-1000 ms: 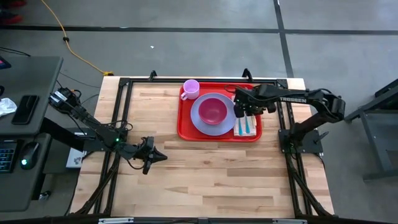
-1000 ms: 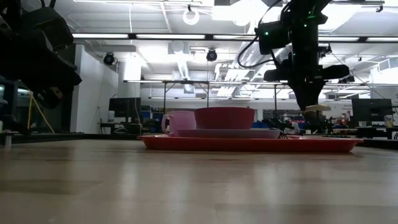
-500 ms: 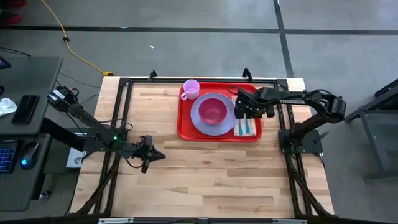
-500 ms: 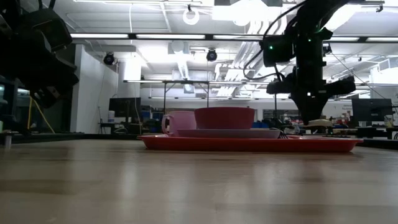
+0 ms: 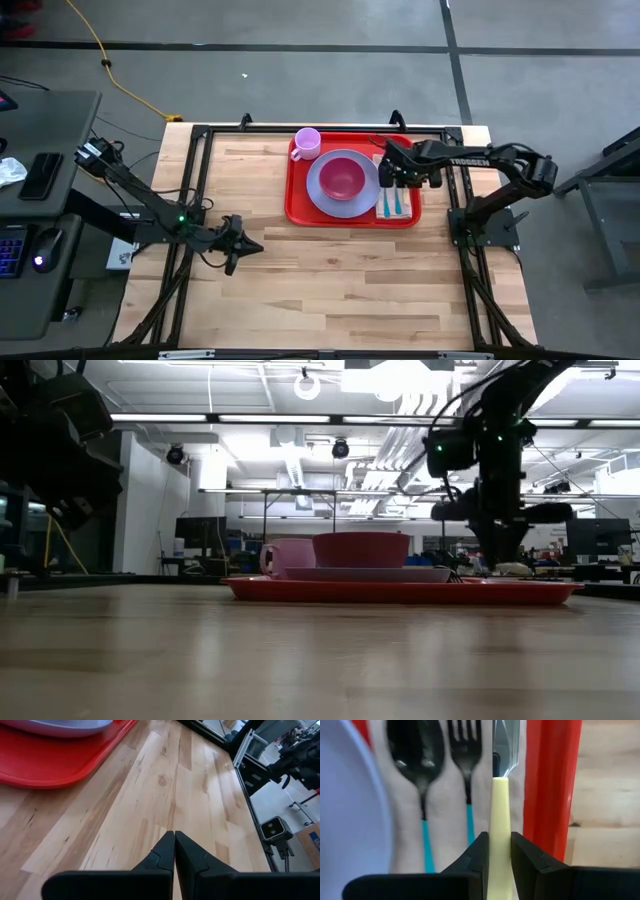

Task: Set up tray
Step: Put the knife to the right of the blue fork on top of the white napkin on the serving tray

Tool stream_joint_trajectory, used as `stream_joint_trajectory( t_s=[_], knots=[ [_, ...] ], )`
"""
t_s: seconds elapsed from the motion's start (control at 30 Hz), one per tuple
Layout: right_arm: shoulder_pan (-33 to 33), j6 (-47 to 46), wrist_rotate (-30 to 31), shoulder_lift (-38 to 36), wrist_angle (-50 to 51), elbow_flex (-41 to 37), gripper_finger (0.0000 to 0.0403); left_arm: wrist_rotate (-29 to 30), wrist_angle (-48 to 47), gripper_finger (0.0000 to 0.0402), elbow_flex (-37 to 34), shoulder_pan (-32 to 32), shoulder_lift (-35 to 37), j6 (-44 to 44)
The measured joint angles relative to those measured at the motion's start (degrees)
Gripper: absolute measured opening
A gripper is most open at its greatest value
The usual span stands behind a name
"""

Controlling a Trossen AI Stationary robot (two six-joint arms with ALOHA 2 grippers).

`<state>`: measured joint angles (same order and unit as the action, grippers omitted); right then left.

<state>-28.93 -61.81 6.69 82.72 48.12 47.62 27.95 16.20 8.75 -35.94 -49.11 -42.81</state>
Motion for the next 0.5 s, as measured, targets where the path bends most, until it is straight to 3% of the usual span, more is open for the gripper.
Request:
stream_joint_trajectory(
  t_s=[0.5],
  knots=[
    [0.02, -2.37, -2.72, 0.02, -8.96, -7.25, 0.0048, 0.22, -2.9, 0.004, 0.0, 0.0, 3.71, 0.05]
  ],
)
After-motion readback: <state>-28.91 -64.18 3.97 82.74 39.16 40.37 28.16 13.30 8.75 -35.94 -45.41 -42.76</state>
